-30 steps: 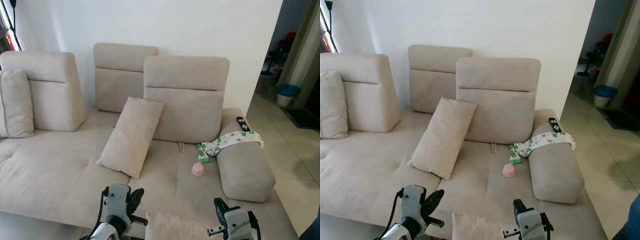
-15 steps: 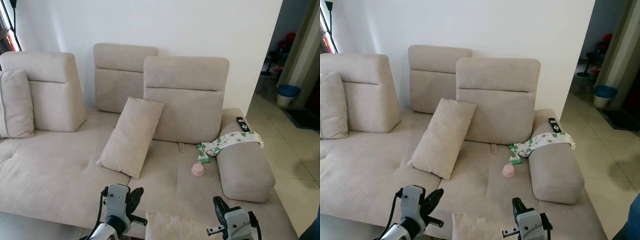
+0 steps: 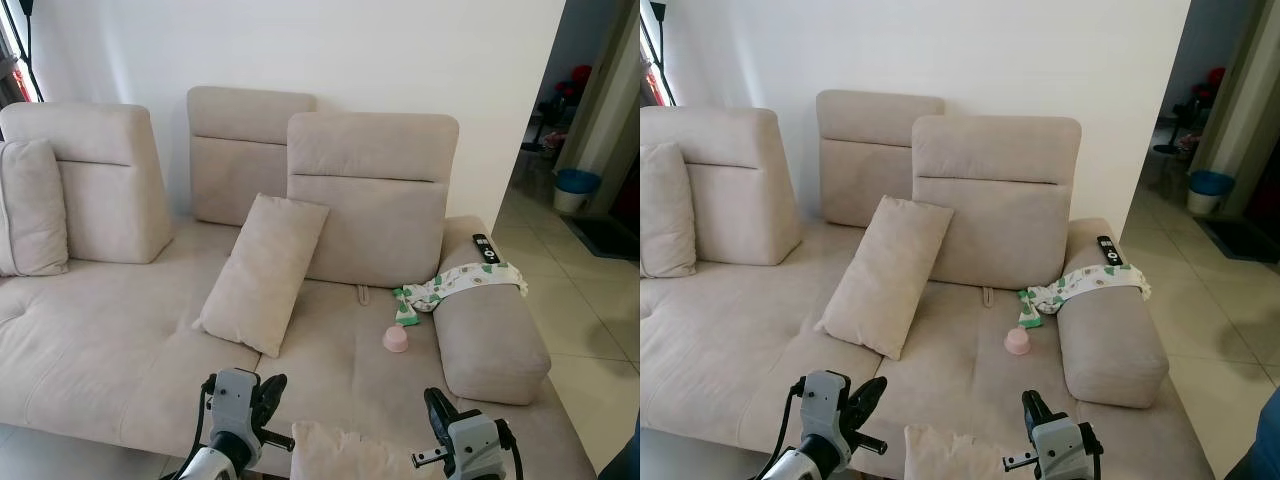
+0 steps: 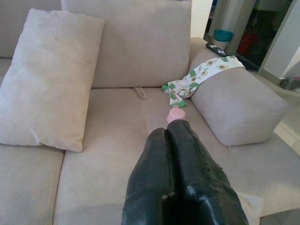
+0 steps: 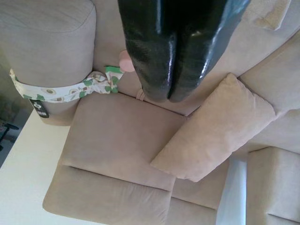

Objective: Move the pillow to the sofa from floor

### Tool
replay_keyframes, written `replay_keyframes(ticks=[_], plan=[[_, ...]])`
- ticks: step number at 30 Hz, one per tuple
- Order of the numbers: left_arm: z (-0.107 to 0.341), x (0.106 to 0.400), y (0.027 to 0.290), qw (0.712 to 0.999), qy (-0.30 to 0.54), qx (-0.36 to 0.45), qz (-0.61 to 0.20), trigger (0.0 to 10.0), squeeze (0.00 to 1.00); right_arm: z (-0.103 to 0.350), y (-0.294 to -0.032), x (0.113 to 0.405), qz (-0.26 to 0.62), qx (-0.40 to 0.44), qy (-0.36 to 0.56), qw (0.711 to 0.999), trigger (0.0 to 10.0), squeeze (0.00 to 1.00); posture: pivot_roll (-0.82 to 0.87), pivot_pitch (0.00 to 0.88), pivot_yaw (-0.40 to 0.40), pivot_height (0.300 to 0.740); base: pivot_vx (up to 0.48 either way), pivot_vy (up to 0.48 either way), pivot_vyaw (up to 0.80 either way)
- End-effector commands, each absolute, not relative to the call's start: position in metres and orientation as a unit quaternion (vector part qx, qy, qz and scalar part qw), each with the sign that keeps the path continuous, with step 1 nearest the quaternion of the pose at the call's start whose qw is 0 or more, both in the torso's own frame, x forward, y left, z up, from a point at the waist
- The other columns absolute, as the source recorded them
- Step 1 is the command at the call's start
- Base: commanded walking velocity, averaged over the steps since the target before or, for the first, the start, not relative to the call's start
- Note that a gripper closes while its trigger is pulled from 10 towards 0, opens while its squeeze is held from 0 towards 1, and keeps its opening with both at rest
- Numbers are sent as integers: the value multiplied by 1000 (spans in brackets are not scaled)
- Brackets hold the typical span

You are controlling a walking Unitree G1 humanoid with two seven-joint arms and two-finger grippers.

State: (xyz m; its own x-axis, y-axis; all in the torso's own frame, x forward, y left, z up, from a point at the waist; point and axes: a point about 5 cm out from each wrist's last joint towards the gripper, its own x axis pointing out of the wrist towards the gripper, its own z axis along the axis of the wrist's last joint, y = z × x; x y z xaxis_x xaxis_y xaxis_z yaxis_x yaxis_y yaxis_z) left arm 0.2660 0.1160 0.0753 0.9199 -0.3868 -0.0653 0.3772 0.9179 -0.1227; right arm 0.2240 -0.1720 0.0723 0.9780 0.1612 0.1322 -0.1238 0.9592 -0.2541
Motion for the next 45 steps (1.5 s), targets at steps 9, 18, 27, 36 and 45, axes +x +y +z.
replay_keyframes(ticks=[9,18,27,36,45], plan=[[71,268,114,979,50,-45,-194,10000,0,72,-174,225,76,-125,-79,986,10000,0,-49,0,18,740,0,0,0],[72,269,113,979,46,-45,-196,10000,0,72,-174,226,75,-126,-80,986,10000,0,-49,0,15,740,0,0,0],[73,270,111,977,41,-45,-202,10000,0,72,-175,228,74,-128,-82,986,10000,0,-54,0,17,740,0,0,0],[73,271,109,977,39,-47,-206,10000,0,73,-176,229,71,-130,-83,985,10000,0,-56,0,16,740,0,0,0],[73,272,109,976,38,-48,-208,10000,0,73,-176,229,69,-132,-84,985,10000,0,-59,0,19,740,0,0,0]])
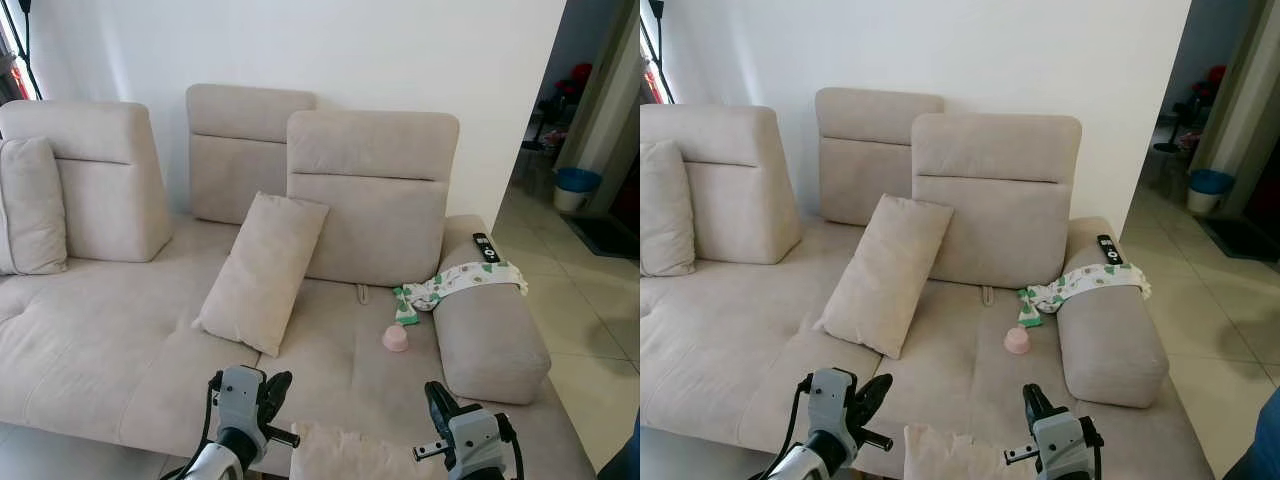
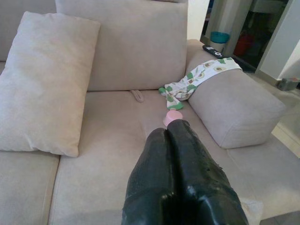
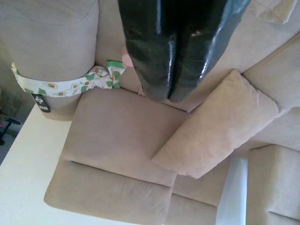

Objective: Move the pillow to the sofa from floor

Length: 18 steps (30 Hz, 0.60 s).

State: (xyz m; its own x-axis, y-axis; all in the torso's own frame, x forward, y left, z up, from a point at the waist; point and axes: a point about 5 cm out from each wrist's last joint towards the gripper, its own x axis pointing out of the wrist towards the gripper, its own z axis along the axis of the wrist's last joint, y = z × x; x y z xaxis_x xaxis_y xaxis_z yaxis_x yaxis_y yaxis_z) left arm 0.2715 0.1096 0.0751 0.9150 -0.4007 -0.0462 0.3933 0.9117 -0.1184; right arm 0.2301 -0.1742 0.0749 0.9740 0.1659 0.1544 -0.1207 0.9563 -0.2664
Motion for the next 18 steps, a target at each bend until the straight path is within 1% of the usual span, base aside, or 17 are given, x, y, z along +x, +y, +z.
replay_keyframes(ticks=[1,3,18], plan=[[73,272,108,976,38,-48,-208,10000,0,73,-176,230,69,-132,-84,985,10000,0,-60,0,19,740,0,0,0],[73,272,108,976,37,-48,-208,10000,0,73,-176,230,69,-132,-84,985,10000,0,-60,0,19,740,0,0,0],[73,272,109,975,34,-47,-213,10000,0,72,-175,229,65,-131,-87,985,10000,0,-63,0,23,740,299,0,0]])
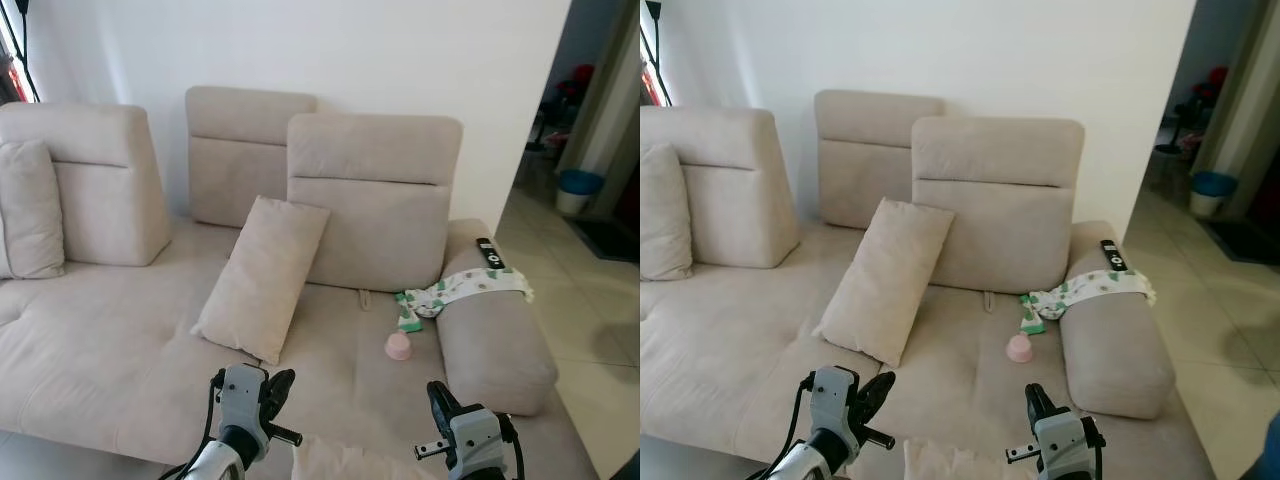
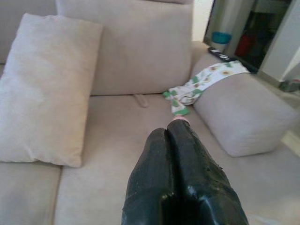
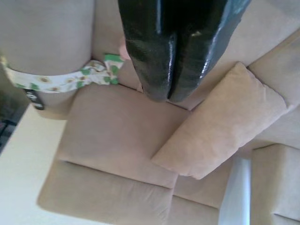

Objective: Move the pillow to the sofa from floor

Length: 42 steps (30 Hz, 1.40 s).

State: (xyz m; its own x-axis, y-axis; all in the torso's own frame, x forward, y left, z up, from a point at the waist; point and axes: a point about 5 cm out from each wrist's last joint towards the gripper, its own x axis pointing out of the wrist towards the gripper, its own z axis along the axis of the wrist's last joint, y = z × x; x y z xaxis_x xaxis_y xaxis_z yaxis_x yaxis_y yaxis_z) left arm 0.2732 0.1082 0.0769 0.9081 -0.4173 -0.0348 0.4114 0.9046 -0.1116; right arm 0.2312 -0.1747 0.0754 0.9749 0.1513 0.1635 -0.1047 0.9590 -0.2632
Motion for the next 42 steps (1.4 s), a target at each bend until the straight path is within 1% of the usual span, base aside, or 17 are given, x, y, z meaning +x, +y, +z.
replay_keyframes(ticks=[1,6,26,31,42], plan=[[73,272,109,975,34,-47,-213,10000,0,72,-175,229,65,-131,-87,985,10000,0,-63,0,23,740,311,0,0],[73,271,109,975,34,-47,-214,10000,0,71,-174,229,65,-131,-86,986,10000,0,-60,0,25,740,292,0,0],[73,272,109,975,35,-49,-214,10000,0,67,-175,230,73,-129,-73,986,10000,0,-61,0,28,740,0,0,0],[73,272,110,975,34,-25,-220,10000,0,62,-173,227,84,-117,-60,988,10000,0,-60,0,30,715,0,0,456],[71,270,117,974,39,-15,-224,10000,0,60,-171,225,88,-117,-56,988,10000,0,-56,0,29,674,0,0,456]])
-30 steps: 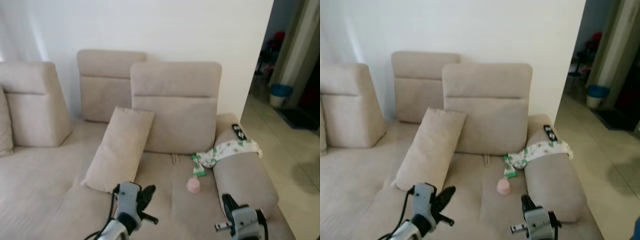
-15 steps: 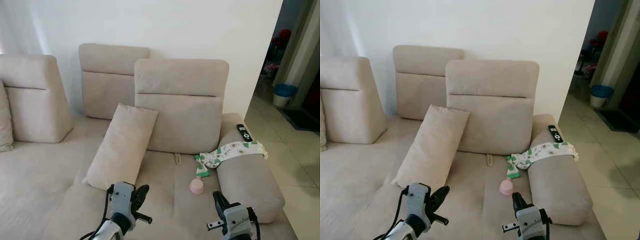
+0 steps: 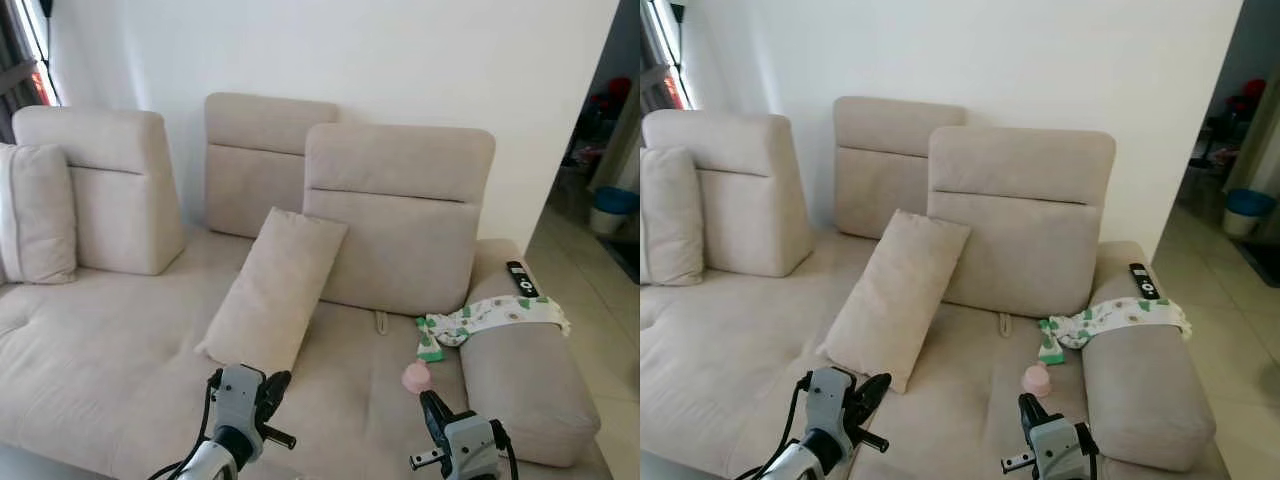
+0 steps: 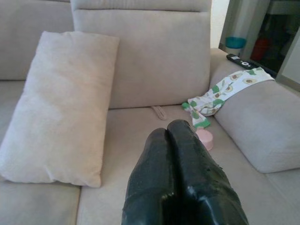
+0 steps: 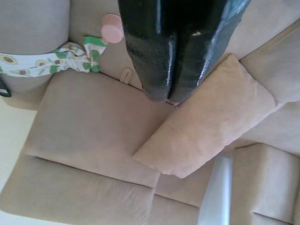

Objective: Move the pillow to the sofa from floor

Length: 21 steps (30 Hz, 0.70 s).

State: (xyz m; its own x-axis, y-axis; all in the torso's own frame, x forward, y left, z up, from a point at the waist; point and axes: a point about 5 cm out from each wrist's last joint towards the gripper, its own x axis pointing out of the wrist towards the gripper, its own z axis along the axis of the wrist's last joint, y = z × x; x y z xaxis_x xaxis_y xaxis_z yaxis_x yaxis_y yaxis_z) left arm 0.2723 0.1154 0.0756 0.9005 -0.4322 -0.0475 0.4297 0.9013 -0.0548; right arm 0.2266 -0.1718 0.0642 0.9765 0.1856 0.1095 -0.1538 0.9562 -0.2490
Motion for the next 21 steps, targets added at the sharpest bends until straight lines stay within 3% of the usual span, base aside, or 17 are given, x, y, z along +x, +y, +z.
replay_keyframes(ticks=[1,9,21], plan=[[71,270,117,973,39,-14,-226,10000,0,60,-171,225,89,-117,-56,988,10000,0,-56,0,28,670,0,0,450],[72,270,118,969,35,2,-244,10000,0,59,-173,222,86,-117,-53,988,10000,0,-57,0,27,645,0,0,453],[73,270,114,965,29,10,-261,10000,0,60,-176,219,70,-121,-56,989,10000,0,-68,0,32,640,0,0,-34]])
